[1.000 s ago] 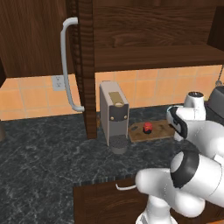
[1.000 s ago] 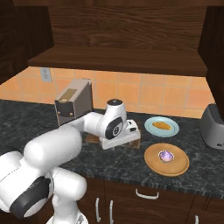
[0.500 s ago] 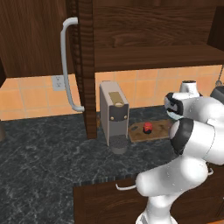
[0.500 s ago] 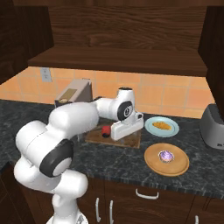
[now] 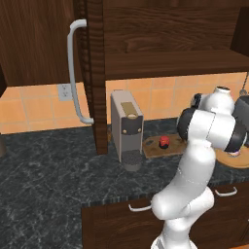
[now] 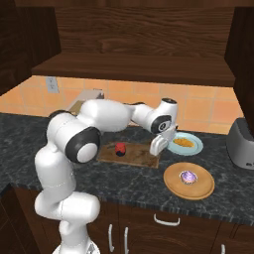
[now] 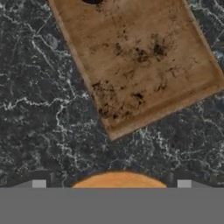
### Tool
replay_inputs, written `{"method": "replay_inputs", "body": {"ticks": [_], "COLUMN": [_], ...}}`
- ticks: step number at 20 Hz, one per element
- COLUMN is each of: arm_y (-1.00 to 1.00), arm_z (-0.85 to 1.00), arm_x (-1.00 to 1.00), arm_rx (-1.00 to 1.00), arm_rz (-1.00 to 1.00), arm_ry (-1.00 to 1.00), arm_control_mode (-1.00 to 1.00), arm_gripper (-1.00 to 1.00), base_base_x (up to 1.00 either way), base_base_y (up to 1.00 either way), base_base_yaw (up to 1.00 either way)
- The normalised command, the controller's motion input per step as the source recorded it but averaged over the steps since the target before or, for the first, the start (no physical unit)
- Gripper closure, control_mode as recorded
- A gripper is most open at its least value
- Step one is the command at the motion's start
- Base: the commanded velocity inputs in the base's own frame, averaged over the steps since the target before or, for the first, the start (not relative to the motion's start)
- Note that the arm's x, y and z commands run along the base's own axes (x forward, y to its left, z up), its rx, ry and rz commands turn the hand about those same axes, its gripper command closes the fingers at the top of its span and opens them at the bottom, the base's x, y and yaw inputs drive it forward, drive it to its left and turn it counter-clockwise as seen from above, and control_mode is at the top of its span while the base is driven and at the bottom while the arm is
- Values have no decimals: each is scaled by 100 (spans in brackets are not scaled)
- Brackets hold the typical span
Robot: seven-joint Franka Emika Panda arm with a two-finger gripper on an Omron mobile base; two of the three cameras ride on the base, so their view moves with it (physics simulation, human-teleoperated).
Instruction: From the different types of pastries on the counter, select a croissant and place it on the cutting board. Then retrieve a jar of jam from the cabinet and place it alongside the croissant on the cutting board.
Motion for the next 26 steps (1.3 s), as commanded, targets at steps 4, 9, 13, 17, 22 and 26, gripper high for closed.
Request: {"method": "replay_inputs", "body": {"ticks": [4, 9, 13, 17, 22, 26], "arm_y": [-62, -63, -2, 12, 79, 22], "arm_z": [0, -2, 10, 0, 29, -1], "arm_x": [100, 40, 10, 35, 8, 14], "arm_rx": [10, 1, 0, -3, -25, -21], "arm_rz": [42, 33, 11, -2, -2, -2], "arm_ry": [-10, -13, -2, -2, -11, -7], "arm_control_mode": [-100, -100, -100, -100, -100, -100], "arm_gripper": [-100, -100, -100, -100, -100, -100], "base_base_x": [0, 0, 0, 0, 0, 0], "base_base_y": [0, 0, 0, 0, 0, 0], "base_base_yaw": [0, 0, 0, 0, 0, 0]}}
